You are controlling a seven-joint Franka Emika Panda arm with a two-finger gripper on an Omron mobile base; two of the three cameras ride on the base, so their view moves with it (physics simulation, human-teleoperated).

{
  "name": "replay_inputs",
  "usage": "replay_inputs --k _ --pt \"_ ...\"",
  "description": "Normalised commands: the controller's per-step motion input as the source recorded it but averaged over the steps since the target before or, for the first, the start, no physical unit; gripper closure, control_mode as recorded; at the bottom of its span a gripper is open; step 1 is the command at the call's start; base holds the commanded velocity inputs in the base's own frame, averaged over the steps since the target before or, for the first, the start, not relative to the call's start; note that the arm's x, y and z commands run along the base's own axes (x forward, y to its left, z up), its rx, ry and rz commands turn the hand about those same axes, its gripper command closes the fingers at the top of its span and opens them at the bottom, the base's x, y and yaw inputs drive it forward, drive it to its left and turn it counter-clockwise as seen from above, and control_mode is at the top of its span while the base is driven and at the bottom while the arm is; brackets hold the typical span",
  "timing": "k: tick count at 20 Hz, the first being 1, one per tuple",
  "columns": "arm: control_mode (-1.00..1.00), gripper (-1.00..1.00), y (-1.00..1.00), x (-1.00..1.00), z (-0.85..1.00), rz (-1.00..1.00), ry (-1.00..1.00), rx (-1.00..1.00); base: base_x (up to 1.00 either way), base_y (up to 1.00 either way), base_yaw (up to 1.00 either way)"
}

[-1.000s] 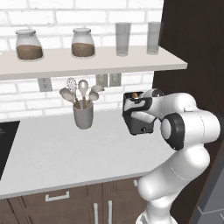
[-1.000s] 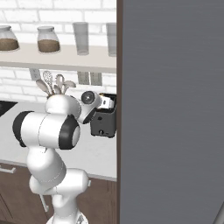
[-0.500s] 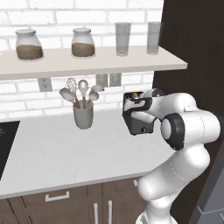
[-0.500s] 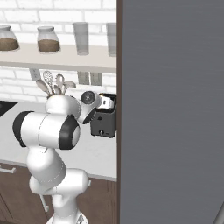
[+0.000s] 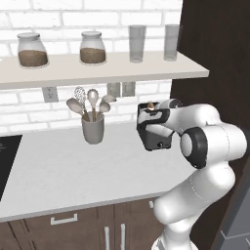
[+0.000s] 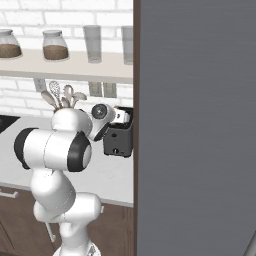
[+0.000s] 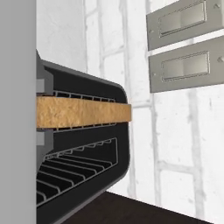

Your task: Start the toaster. Once the lever pops up, take the bread to the plate on the dining counter.

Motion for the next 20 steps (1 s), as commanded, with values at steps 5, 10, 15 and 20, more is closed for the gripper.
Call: replay_inputs --k 5,10,15,20 --pt "-1.00 1.00 -0.01 -0.15 0.29 0.00 -0.21 0.00 0.00 0.00 0.00" --pt "-1.00 1.00 0.00 -0.23 0.42 0.00 -0.21 0.00 0.00 0.00 0.00" --pt "-1.00 1.00 0.00 -0.39 0.44 0.00 -0.18 0.00 0.00 0.00 0.00" --pt "-1.00 1.00 0.00 -0.51 0.53 0.00 -0.10 0.00 0.00 0.00 0.00"
